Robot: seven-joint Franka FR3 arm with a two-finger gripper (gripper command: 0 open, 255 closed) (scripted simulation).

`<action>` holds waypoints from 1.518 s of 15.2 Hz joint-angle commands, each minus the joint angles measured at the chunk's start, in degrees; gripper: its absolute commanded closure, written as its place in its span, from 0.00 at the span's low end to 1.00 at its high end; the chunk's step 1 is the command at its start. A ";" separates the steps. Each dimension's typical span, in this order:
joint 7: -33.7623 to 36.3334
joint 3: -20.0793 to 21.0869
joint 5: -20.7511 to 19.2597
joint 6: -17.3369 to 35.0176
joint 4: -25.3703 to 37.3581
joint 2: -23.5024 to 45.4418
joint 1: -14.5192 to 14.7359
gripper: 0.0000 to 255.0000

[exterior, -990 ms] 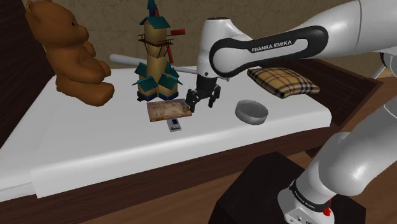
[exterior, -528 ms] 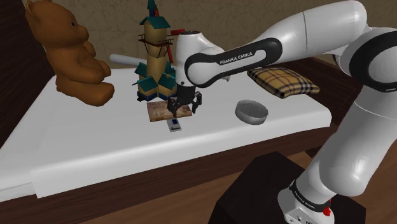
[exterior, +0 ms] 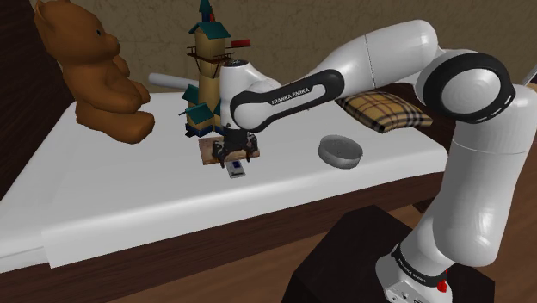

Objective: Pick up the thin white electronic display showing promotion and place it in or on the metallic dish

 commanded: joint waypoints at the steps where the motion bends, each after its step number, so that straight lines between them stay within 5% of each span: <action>1: 0.30 -0.10 -0.31 1.20 -0.44 0.79 0.14 0.00; 11: 0.54 -0.25 -0.68 2.86 -1.25 1.68 0.22 0.00; 12: 0.54 -0.25 -0.68 2.86 -1.25 1.68 0.22 1.00; 23: 0.34 -0.12 -0.39 1.59 -0.68 0.95 0.13 1.00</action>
